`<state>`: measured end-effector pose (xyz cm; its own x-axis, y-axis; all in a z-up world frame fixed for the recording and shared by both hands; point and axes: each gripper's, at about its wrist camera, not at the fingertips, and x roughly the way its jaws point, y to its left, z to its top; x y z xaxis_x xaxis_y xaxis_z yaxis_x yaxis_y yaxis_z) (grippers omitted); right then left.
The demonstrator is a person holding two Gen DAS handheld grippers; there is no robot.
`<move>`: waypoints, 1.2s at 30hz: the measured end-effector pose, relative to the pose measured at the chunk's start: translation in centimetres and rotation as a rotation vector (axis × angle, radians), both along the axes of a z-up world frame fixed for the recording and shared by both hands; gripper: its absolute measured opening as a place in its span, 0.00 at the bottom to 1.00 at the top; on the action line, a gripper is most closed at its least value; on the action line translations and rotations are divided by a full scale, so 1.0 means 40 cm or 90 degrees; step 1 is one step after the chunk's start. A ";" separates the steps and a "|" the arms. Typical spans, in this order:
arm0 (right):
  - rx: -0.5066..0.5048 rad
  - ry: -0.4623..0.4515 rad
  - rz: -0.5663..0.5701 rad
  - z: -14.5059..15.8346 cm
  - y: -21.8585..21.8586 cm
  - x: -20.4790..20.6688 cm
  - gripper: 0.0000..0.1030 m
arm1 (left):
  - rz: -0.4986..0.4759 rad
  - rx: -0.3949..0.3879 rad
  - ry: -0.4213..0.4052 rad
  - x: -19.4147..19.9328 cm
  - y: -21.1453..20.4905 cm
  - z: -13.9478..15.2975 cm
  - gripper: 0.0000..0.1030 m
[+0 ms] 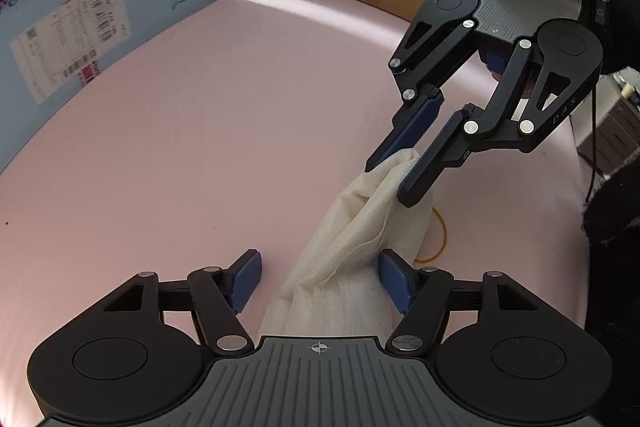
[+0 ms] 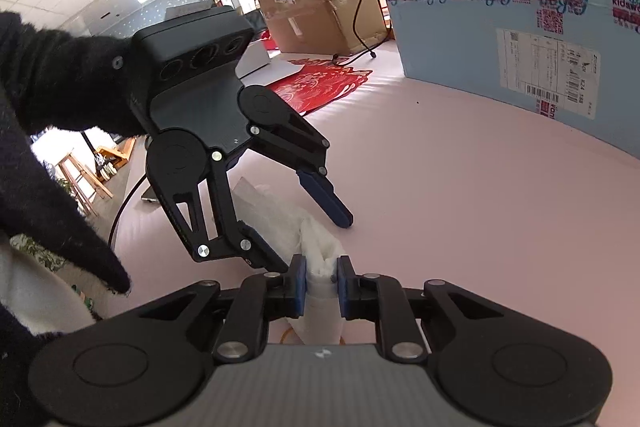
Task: Fold shopping bag
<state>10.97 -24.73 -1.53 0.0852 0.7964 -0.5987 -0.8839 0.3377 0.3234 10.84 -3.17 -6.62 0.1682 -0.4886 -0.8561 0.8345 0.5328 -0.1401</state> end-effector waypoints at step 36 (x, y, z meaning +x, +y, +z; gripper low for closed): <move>-0.121 0.145 -0.394 -0.041 -0.025 -0.116 0.00 | 0.204 -0.012 -0.123 -0.253 -0.021 0.043 0.17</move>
